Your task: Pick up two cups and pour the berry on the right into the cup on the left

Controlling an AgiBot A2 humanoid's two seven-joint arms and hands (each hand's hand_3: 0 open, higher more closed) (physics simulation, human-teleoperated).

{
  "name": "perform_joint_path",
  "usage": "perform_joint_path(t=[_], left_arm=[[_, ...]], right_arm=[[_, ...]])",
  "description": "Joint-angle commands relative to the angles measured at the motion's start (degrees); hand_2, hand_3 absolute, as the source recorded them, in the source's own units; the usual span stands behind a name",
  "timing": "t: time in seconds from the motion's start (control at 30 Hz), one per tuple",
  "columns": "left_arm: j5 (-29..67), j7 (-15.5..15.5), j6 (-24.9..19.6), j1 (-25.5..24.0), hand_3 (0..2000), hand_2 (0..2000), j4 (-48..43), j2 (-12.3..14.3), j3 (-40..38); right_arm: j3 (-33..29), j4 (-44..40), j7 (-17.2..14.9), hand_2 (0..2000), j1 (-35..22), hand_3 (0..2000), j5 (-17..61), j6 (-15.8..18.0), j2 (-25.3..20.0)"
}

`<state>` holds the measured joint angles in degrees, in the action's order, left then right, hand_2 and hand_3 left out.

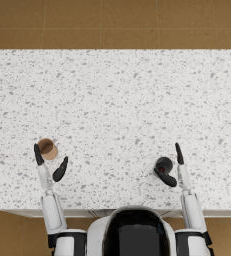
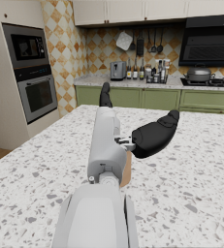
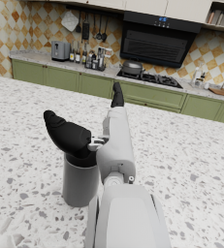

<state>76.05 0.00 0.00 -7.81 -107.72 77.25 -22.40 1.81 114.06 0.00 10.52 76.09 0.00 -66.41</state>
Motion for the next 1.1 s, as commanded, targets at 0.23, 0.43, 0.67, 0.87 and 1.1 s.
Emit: perform_joint_path(t=[0.23,0.43,0.67,0.87,1.1], left_arm=[[0.10,0.00,0.00,-1.49,0,0,5.57,1.59,-2.68],[0.11,0.00,0.00,0.92,0,0,10.12,0.69,-0.81],[6.59,-0.01,0.09,5.08,0,0,18.48,-0.39,2.89],[8.09,-0.17,1.91,8.49,0,0,25.07,-1.05,4.64],[8.27,-0.07,1.07,13.96,0,0,34.76,-1.88,5.44]], right_arm=[[-0.18,-3.14,0.00,0,4.63,0,0.10,0.00,0.33],[1.23,-9.39,0.00,0,3.28,0,0.11,0.00,-0.73],[0.88,-14.35,0.00,0,1.95,0,0.11,0.00,-1.90],[1.19,-17.27,0.15,0,0.86,0,0.09,1.28,-2.90],[2.57,-19.99,0.22,0,0.87,0,0.08,1.93,-3.81]])
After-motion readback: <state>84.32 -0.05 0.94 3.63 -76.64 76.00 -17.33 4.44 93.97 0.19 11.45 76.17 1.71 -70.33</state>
